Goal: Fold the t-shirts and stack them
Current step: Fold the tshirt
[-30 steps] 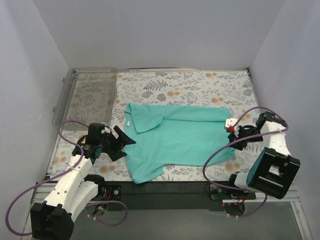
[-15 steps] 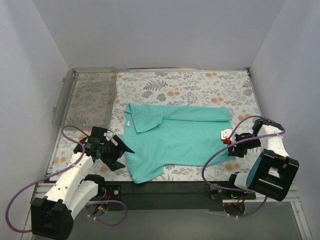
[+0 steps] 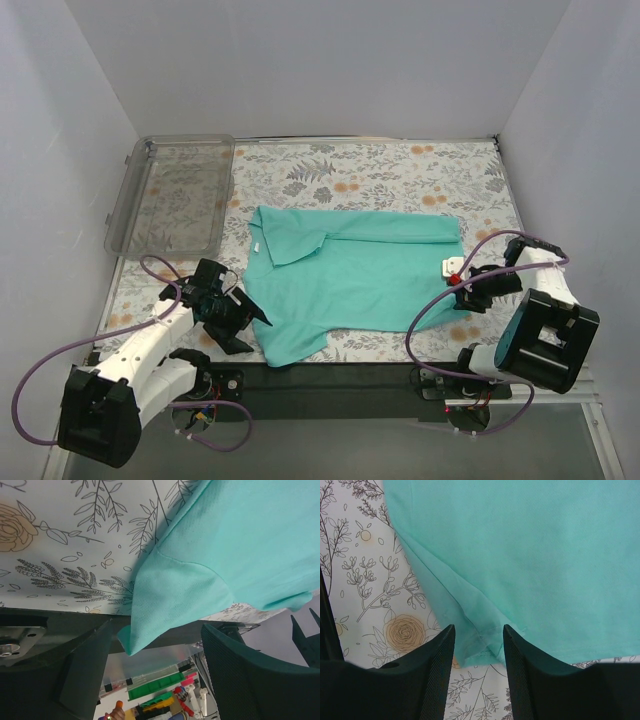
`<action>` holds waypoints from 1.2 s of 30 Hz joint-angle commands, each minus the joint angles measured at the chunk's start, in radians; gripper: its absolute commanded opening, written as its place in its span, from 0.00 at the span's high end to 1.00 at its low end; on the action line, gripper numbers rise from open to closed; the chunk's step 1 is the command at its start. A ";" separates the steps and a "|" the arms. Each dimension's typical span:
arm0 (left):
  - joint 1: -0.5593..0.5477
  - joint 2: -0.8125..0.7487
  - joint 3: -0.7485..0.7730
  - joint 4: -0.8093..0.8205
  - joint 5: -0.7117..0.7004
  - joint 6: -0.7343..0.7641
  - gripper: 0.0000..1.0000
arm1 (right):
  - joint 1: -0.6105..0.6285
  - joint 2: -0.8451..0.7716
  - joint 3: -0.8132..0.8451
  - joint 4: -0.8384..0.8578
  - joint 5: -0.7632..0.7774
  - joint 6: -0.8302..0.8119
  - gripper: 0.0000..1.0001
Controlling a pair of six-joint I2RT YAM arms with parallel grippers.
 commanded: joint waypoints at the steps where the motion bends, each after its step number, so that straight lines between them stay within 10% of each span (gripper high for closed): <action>1: -0.011 -0.002 -0.006 -0.007 0.018 -0.027 0.34 | 0.004 0.006 0.004 0.003 -0.030 -0.068 0.58; 9: -0.013 -0.007 0.116 0.034 -0.029 0.093 0.33 | 0.089 -0.005 0.043 0.003 -0.162 0.102 0.60; 19: -0.013 -0.068 0.152 0.315 0.104 0.298 0.28 | 0.534 -0.045 0.128 0.483 -0.248 1.051 0.66; 27: -0.013 -0.166 0.058 0.373 0.090 0.260 0.28 | 0.750 0.127 0.239 1.053 -0.073 1.810 0.98; 36: -0.011 -0.323 0.002 0.347 0.076 0.170 0.28 | 0.925 0.486 0.510 1.160 0.024 2.087 0.99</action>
